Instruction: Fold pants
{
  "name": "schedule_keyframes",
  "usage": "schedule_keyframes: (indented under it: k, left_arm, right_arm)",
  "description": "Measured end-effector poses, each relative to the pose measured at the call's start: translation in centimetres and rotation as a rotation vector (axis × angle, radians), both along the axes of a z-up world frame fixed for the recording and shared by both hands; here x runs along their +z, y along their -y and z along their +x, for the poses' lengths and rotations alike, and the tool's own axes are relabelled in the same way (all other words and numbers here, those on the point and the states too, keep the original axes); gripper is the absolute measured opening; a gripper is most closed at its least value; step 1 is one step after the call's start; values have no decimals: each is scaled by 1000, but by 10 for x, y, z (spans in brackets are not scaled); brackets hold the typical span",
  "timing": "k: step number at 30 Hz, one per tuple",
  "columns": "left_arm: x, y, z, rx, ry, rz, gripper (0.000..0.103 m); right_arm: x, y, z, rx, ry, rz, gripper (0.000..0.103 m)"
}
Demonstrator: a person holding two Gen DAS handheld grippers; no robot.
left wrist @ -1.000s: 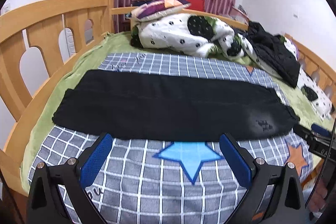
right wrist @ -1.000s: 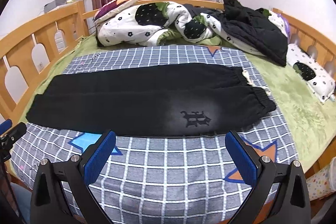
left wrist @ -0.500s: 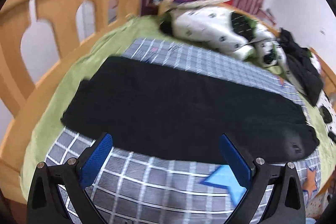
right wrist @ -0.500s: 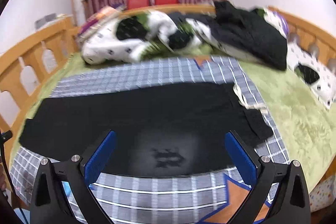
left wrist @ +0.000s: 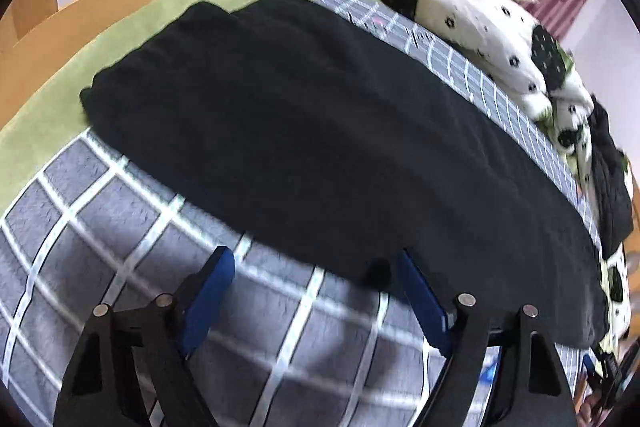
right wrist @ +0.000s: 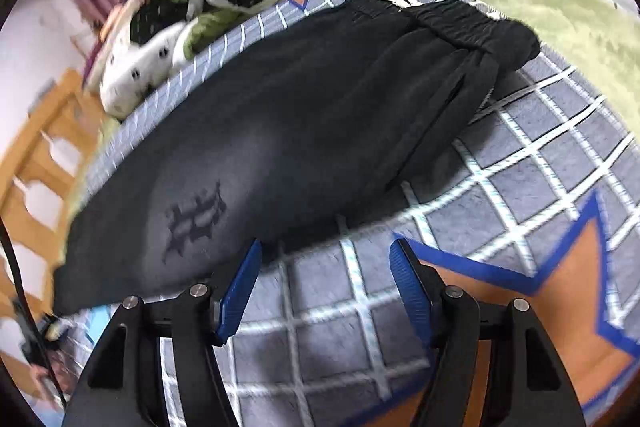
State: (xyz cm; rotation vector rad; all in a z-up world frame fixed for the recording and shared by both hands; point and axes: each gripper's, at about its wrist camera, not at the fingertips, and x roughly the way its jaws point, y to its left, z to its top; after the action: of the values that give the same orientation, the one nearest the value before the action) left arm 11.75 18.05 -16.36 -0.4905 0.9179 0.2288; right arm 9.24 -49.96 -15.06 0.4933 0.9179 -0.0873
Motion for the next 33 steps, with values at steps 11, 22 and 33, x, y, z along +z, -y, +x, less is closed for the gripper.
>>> schedule_keyframes:
  k: [11,22,33]
  left_arm:
    - [47,-15,15,48,92,96,9]
    - [102,2,121,14,219,282,9]
    - [71,22,224,-10,182,407,12]
  right_arm:
    - [46,-17,37,-15,144,-38,17]
    - [117,-27,129,76,245,-92,16]
    - [55,-35,246,69,155,-176,17]
